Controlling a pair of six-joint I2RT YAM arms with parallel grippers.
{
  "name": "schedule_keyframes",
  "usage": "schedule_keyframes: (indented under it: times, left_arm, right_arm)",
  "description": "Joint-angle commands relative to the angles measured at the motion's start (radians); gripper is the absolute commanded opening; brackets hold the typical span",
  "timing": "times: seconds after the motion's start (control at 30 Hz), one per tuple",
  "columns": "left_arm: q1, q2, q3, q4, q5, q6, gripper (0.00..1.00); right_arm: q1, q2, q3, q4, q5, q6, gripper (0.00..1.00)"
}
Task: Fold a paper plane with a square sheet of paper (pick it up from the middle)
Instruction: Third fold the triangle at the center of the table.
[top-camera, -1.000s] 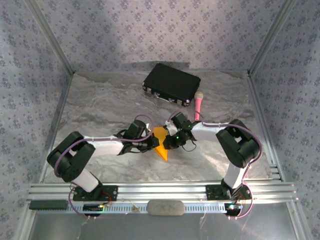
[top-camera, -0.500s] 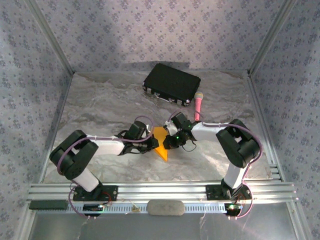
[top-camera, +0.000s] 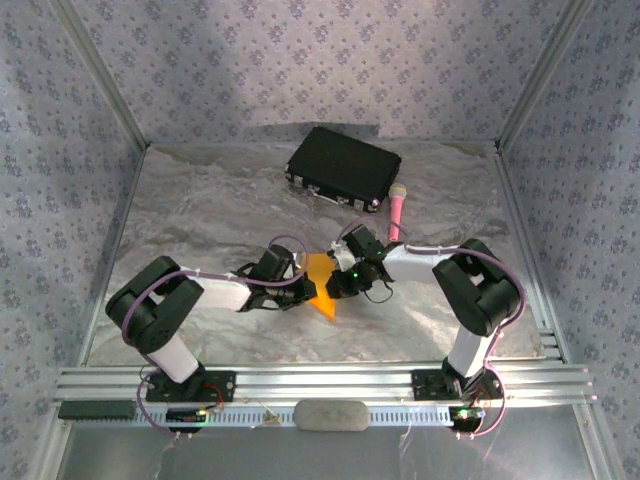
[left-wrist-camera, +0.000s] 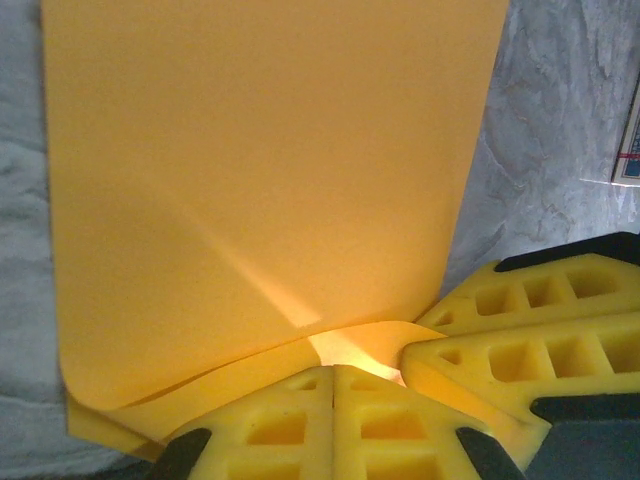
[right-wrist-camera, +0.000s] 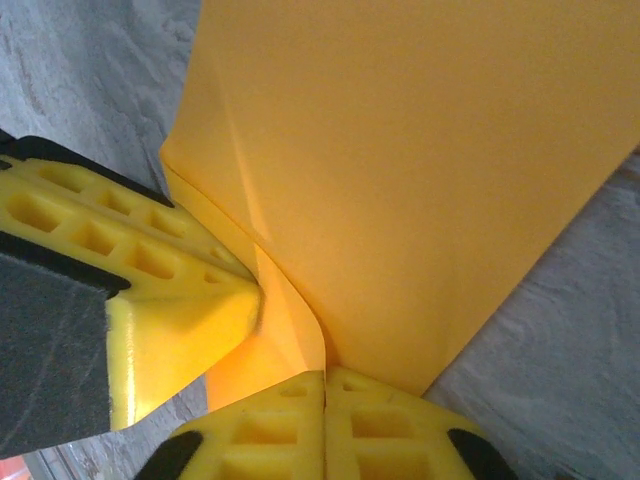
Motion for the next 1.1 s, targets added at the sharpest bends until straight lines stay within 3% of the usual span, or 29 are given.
schedule_keyframes:
  times: [0.0, 0.13, 0.27, 0.37, 0.57, 0.77, 1.07]
  left_arm:
    - [-0.005, 0.018, -0.018, -0.034, -0.031, 0.023, 0.0]
    - [-0.006, 0.016, -0.019, -0.033, -0.031, 0.023, 0.0]
    - [-0.006, 0.009, -0.02, -0.032, -0.036, 0.017, 0.0]
    - [-0.006, 0.006, -0.02, -0.031, -0.039, 0.017, 0.0]
    - [-0.006, 0.003, -0.021, -0.03, -0.038, 0.017, 0.0]
    - [-0.006, 0.006, -0.018, -0.031, -0.037, 0.021, 0.0]
    - [-0.006, 0.01, -0.015, -0.027, -0.032, 0.019, 0.0]
  right_arm:
    - [-0.011, -0.064, -0.019, -0.018, 0.018, 0.039, 0.17]
    - [-0.03, -0.158, -0.035, -0.025, 0.116, 0.108, 0.26]
    - [-0.034, -0.238, -0.09, 0.023, 0.084, 0.183, 0.34]
    - [0.011, -0.251, -0.102, 0.052, 0.019, 0.215, 0.24]
    - [0.121, -0.186, -0.095, 0.059, 0.041, 0.278, 0.04]
    - [0.192, -0.127, -0.076, 0.084, 0.075, 0.332, 0.01]
    - [0.207, -0.067, -0.061, 0.076, 0.106, 0.33, 0.01]
